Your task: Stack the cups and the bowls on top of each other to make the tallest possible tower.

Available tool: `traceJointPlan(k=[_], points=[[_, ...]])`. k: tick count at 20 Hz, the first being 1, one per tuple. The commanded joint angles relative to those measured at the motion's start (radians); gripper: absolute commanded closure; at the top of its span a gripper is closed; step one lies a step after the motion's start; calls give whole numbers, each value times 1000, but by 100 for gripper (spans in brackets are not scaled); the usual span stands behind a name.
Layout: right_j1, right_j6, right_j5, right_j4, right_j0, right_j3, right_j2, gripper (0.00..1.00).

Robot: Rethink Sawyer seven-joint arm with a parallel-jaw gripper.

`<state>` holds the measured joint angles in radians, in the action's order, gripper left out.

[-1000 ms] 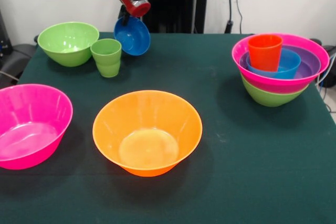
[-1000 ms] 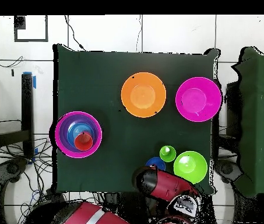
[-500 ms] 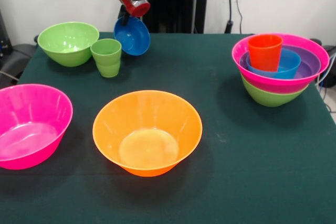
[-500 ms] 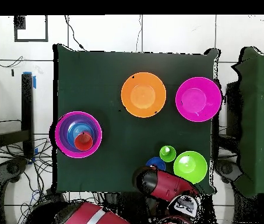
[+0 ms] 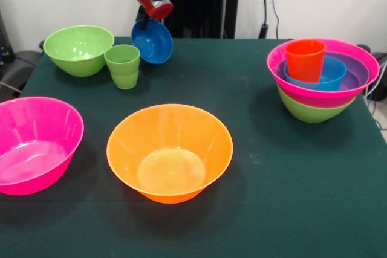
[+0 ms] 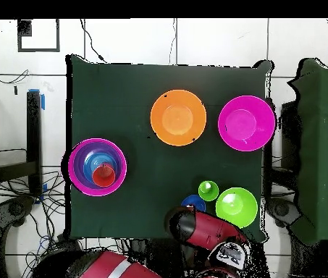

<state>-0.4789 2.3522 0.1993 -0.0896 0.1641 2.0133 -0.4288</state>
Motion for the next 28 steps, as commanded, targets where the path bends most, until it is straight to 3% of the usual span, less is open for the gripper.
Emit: traceJointPlan(k=[1,28], points=[[33,83,41,14,-15,-36,84,100],[39,77,17,7,0,-31,98,100]])
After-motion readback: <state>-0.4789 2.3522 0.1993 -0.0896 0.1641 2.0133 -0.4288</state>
